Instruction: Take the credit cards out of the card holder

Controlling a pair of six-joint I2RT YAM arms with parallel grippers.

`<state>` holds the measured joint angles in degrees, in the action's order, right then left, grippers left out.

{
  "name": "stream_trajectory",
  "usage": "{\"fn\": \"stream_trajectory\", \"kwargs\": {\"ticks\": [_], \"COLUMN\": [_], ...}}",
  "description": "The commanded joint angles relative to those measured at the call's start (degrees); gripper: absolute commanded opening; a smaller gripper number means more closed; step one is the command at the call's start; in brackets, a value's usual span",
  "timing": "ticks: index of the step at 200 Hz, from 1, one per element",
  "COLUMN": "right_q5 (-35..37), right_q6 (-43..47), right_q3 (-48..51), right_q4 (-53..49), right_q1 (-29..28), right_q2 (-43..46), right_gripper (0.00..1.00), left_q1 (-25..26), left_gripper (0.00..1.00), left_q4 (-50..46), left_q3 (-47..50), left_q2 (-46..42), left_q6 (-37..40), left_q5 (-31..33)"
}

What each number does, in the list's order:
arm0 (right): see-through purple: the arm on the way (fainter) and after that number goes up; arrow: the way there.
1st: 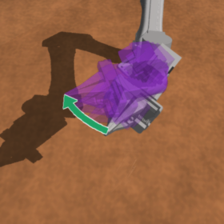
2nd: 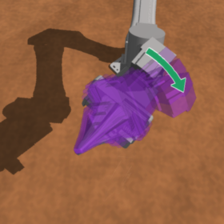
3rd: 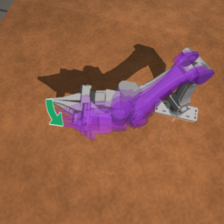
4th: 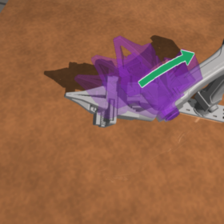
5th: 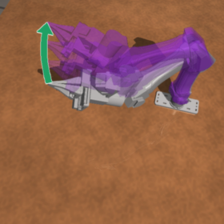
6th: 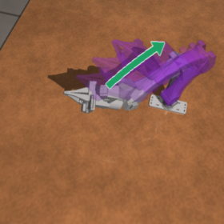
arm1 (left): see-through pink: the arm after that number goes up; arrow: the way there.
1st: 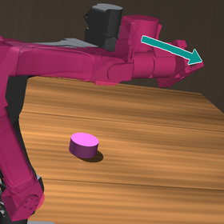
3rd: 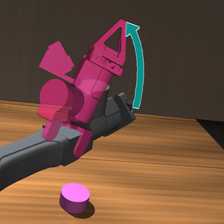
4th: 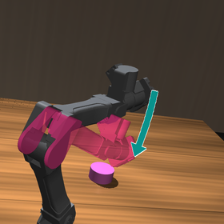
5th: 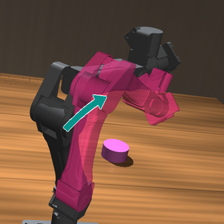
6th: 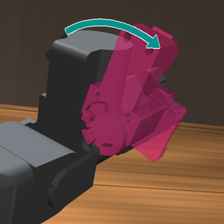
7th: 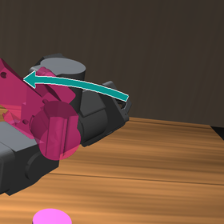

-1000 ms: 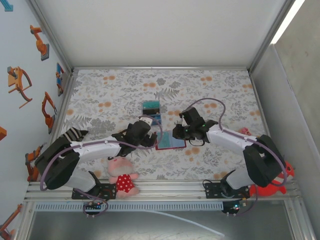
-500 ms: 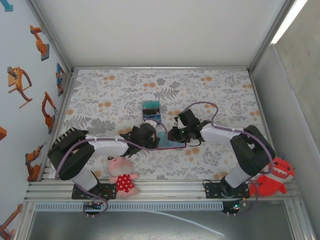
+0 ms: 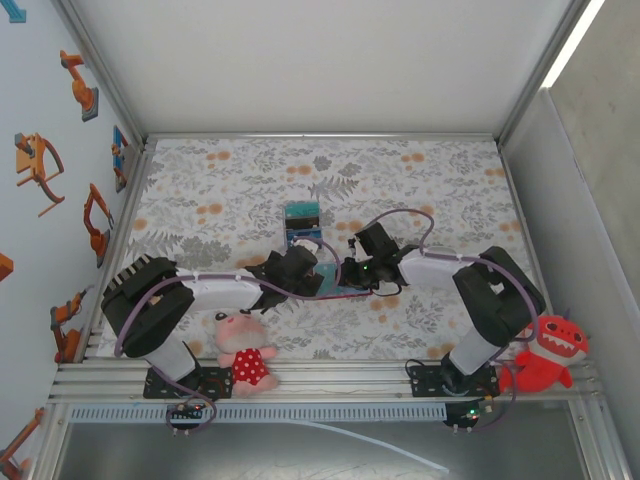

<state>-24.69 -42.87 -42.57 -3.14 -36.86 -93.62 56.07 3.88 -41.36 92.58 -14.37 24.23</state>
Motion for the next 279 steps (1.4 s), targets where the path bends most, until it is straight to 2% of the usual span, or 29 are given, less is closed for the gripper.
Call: {"fn": "stream_trajectory", "kwargs": {"ticks": [1,89,163,233,279], "right_q5": [-1.1,-3.4,-7.0,-7.6,-6.7], "right_q6": [-1.2,-2.8,-5.8,-6.5,-6.3], "right_q3": [1.0,2.5,4.8,5.4,5.7], "right_q4": [2.2,6.5,14.1,16.4,15.6], "right_q1": [0.1,0.1,0.9,1.1,1.2], "right_q2": [-1.1,-1.0,-0.9,-1.5,-1.0], "right_gripper": [0.20,0.15,0.15,0.15,0.05], "left_q1": [0.5,1.0,1.2,1.5,1.6], "left_gripper": [0.97,0.97,0.97,0.97,0.97], "left_q4": [-3.5,-5.5,-5.7,-5.9,-6.4], "left_q3": [-1.9,-2.5,-2.6,-2.8,-2.8], "left_q2": [0.9,1.7,1.9,1.5,1.2], "left_q6": [-0.3,0.3,-0.3,-0.5,-0.6], "left_q5": [2.2,2.8,2.7,2.8,3.5]}}
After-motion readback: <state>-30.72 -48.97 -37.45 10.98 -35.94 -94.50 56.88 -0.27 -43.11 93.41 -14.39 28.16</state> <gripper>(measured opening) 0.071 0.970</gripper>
